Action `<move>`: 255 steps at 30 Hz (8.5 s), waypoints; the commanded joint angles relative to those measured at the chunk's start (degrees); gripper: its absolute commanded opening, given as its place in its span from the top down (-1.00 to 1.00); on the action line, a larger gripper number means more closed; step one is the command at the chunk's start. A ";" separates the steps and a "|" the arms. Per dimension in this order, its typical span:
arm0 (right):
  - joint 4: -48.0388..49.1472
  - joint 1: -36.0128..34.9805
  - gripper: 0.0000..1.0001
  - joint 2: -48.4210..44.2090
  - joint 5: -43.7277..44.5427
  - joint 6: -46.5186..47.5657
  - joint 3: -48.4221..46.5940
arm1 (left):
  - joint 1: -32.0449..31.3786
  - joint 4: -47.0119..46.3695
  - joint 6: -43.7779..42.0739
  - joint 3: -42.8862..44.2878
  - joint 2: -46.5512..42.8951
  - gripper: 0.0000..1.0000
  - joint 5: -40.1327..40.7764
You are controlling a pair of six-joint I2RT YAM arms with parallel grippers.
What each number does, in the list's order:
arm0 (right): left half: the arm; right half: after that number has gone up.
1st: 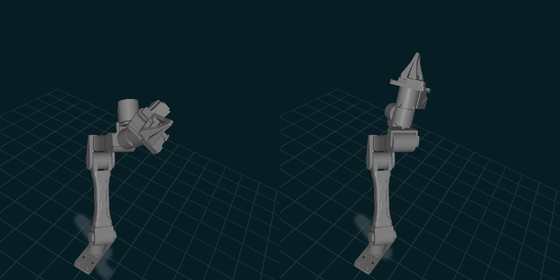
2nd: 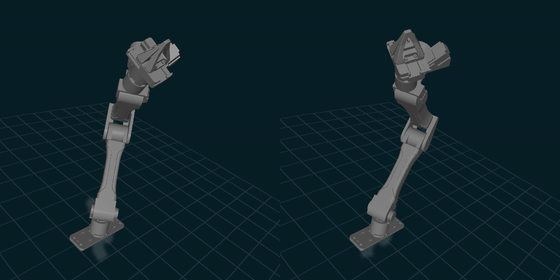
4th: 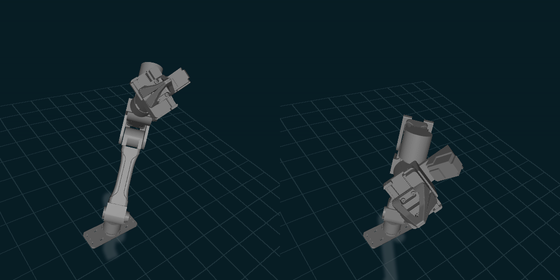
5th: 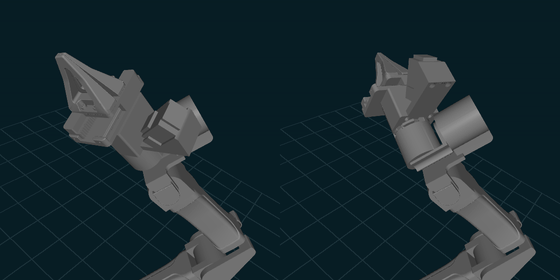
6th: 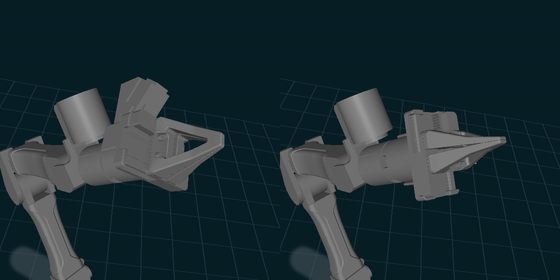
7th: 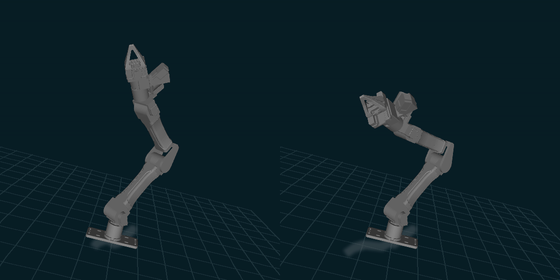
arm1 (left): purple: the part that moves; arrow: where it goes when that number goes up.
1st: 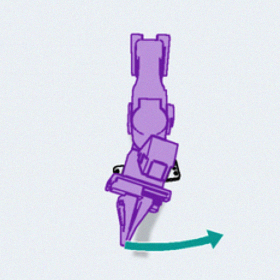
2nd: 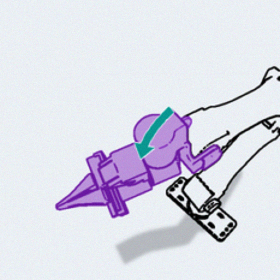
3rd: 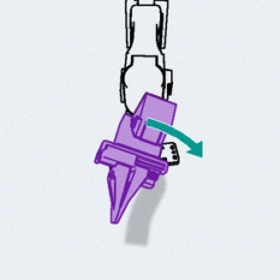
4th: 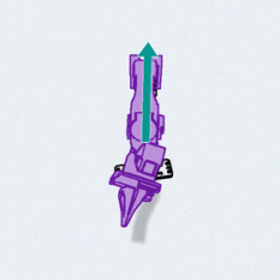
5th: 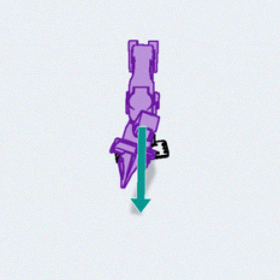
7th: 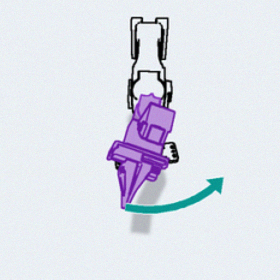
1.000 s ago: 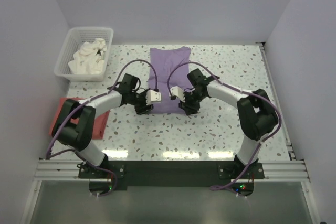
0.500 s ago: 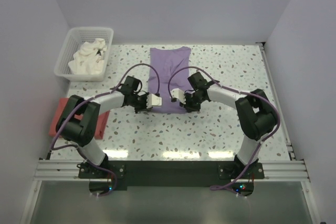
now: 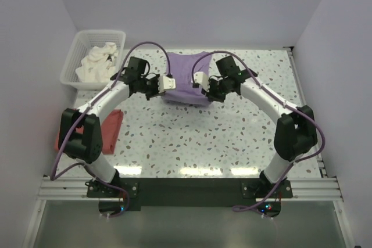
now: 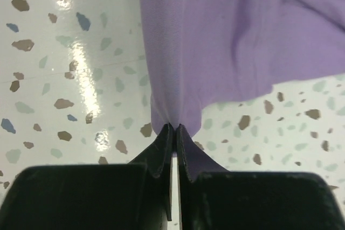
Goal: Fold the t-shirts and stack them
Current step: Fold the tshirt
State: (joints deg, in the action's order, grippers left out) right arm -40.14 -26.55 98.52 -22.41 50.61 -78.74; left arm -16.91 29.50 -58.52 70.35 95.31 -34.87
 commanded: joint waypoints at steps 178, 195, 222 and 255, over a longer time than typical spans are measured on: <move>-30.97 -0.87 0.80 43.77 -23.38 -23.98 -35.87 | -23.52 -31.08 1.66 -25.26 -13.92 1.00 7.36; -32.28 -1.14 0.83 44.92 -23.73 -19.59 -33.58 | -23.44 -40.04 0.43 -24.38 -9.44 1.00 12.19; -36.68 -1.05 0.58 36.92 -10.31 -18.45 -48.79 | -21.69 -18.97 11.84 -22.73 -27.19 0.00 9.58; -29.91 6.50 -0.11 25.14 -11.16 -20.37 -21.37 | 1.08 14.89 17.47 9.99 16.75 -0.33 -5.04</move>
State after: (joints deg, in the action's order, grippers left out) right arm -72.31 -20.43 123.39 -33.10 31.59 -99.94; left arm -16.75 45.04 -40.69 79.07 112.09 -41.25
